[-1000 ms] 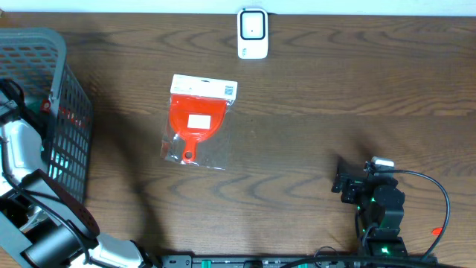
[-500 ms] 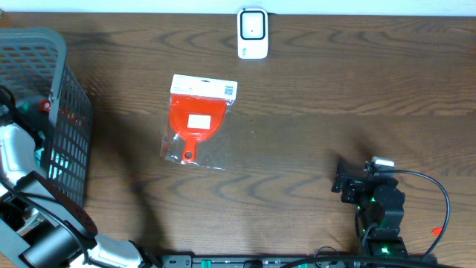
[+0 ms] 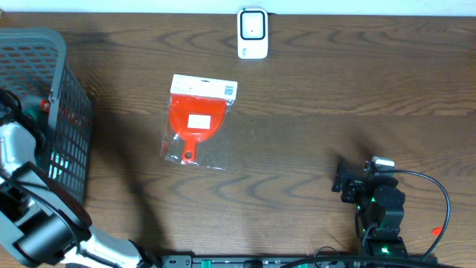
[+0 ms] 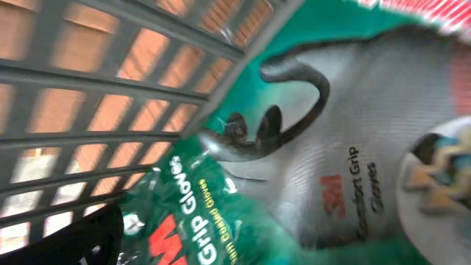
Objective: Scan the item barcode
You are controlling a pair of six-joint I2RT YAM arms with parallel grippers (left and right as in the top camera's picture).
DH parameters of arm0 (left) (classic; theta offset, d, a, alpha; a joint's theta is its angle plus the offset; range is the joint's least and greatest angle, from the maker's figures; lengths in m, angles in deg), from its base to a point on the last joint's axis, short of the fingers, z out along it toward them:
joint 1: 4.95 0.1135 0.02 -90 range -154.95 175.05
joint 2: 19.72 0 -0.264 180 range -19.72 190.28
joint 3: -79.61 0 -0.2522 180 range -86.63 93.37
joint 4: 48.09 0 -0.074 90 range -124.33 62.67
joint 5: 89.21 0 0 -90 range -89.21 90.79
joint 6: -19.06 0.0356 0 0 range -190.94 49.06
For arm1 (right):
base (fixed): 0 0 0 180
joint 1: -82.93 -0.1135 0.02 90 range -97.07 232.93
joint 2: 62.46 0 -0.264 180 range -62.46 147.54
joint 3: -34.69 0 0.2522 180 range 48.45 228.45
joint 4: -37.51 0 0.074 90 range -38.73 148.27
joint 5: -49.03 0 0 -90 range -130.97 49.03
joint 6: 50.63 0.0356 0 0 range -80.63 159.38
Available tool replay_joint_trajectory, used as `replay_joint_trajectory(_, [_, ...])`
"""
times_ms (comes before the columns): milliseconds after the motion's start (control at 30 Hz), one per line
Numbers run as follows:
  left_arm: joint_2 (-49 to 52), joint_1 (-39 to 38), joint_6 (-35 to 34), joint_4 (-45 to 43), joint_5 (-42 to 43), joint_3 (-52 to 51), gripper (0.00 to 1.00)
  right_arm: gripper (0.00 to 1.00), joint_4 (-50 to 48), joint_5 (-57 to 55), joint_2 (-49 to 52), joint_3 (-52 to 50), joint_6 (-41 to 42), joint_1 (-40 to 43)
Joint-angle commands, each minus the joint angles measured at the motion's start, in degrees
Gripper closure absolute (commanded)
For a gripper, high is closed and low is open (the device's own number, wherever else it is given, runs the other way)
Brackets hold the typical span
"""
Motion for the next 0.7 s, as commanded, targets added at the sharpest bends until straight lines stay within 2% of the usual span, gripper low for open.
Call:
replay_joint_trajectory(0, [2.1, 0.3, 0.8, 0.5, -0.3, 1.1, 0.02, 0.01, 0.0, -0.8, 0.1, -0.1, 0.7, -0.2])
replay_joint_trajectory(167, [2.4, 0.3, 0.8, 0.3, -0.3, 1.1, 0.02, 0.01, 0.3, -0.8, 0.1, -0.1, 0.7, -0.2])
replay_joint_trajectory(200, [2.4, 0.3, 0.8, 0.3, -0.3, 1.1, 0.07, 0.01, 0.3, -0.8, 0.1, -0.1, 0.7, -0.2])
replay_joint_trajectory(233, [2.4, 0.3, 0.8, 0.4, -0.3, 1.1, 0.22, 0.01, 0.3, -0.8, 0.1, -0.1, 0.7, -0.2])
replay_joint_trajectory(267, [2.4, 0.3, 0.8, 0.5, -0.3, 1.1, 0.41, 0.01, 0.3, -0.8, 0.1, -0.1, 0.7, -0.2])
replay_joint_trajectory(333, [2.4, 0.2, 0.7, 0.5, -0.3, 1.1, 0.59, 0.01, 0.3, -0.8, 0.1, -0.1, 0.7, -0.2])
replay_joint_trajectory(367, [2.4, 0.1, 0.7, 0.5, -0.3, 1.1, 0.61, 0.01, 0.3, -0.8, 0.1, -0.1, 0.7, -0.2])
replay_joint_trajectory(667, [2.2, -2.9, 0.7, 0.5, -0.3, 1.1, 0.61, 0.01, 0.2, -0.8, 0.1, -0.1, 0.7, -0.2])
